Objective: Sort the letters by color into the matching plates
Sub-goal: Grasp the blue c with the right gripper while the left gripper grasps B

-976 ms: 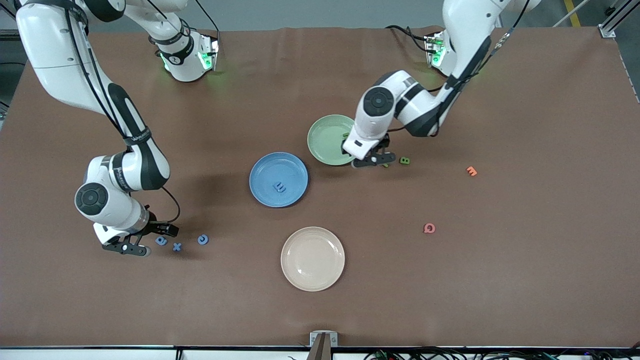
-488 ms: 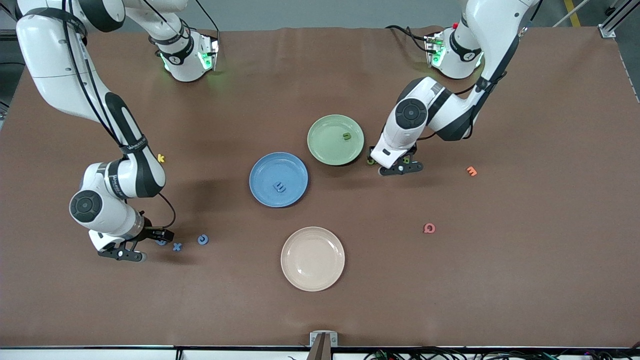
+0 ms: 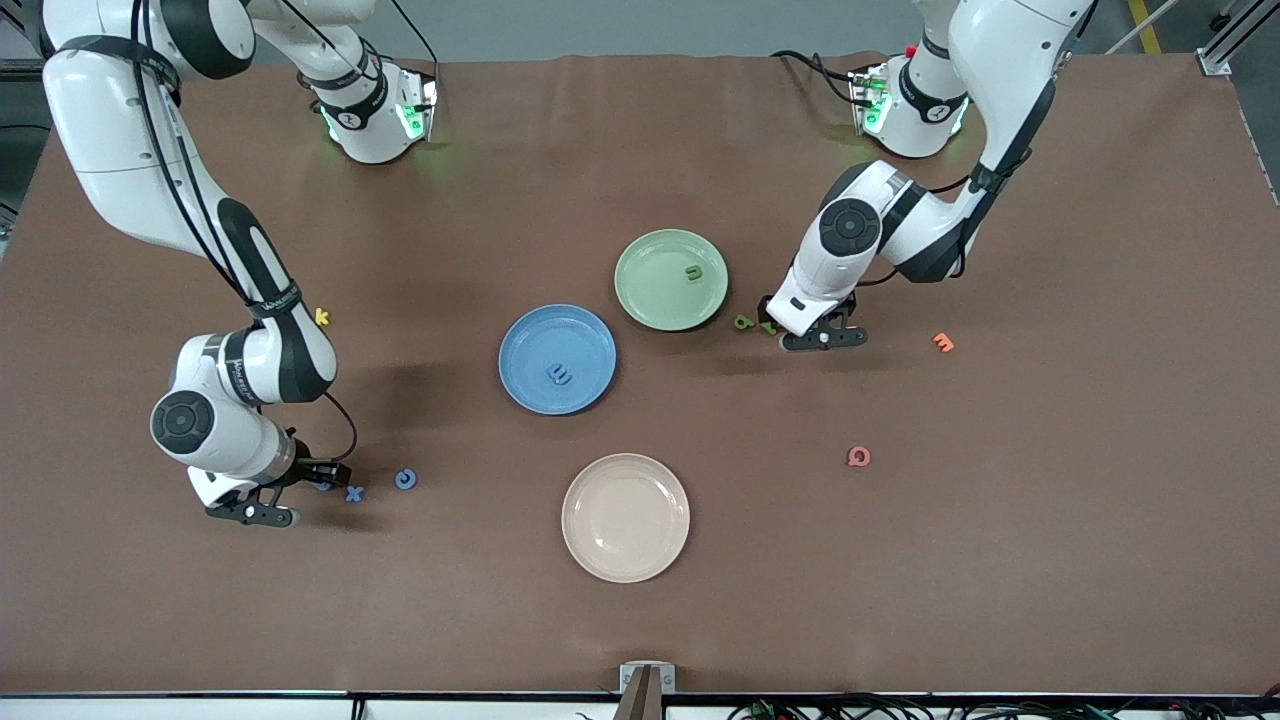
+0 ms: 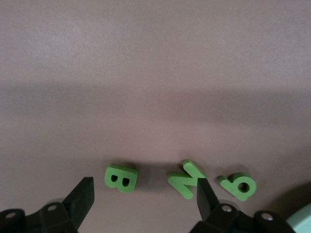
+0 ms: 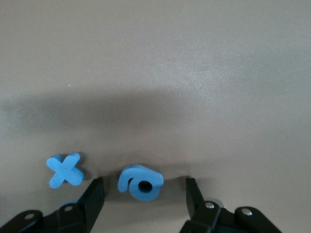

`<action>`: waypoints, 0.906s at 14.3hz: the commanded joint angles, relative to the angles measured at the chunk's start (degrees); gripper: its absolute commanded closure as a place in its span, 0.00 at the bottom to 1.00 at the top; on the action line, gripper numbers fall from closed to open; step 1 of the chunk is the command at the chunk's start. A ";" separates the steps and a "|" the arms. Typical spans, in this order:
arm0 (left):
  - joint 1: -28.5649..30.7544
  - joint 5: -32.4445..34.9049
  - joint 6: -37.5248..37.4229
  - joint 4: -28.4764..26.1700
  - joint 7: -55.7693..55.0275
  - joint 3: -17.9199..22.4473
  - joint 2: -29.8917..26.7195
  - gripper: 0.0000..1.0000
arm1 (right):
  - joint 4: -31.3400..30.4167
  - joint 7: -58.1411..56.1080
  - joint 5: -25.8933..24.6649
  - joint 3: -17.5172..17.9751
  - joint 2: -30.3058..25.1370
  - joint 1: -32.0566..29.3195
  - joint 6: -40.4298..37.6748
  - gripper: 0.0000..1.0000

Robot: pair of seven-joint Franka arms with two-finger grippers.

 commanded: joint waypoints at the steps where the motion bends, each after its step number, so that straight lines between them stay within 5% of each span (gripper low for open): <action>1: 1.97 2.95 3.62 -3.65 0.49 -0.29 -2.09 0.06 | 1.60 -0.28 -1.46 0.77 1.32 -0.75 -0.24 0.38; 4: 3.21 5.08 6.08 -5.75 0.49 -0.37 -1.74 0.07 | 2.48 -0.20 -1.46 0.77 1.76 -0.75 -0.24 0.48; 11: 3.65 5.78 8.37 -6.99 0.49 -0.20 -0.77 0.14 | 2.83 -0.29 -1.46 0.77 1.85 -0.75 -0.24 0.52; 13: 4.70 6.92 9.17 -7.17 0.40 -0.20 -0.24 0.21 | 2.83 -0.63 -1.46 0.77 1.85 -0.75 -0.24 0.73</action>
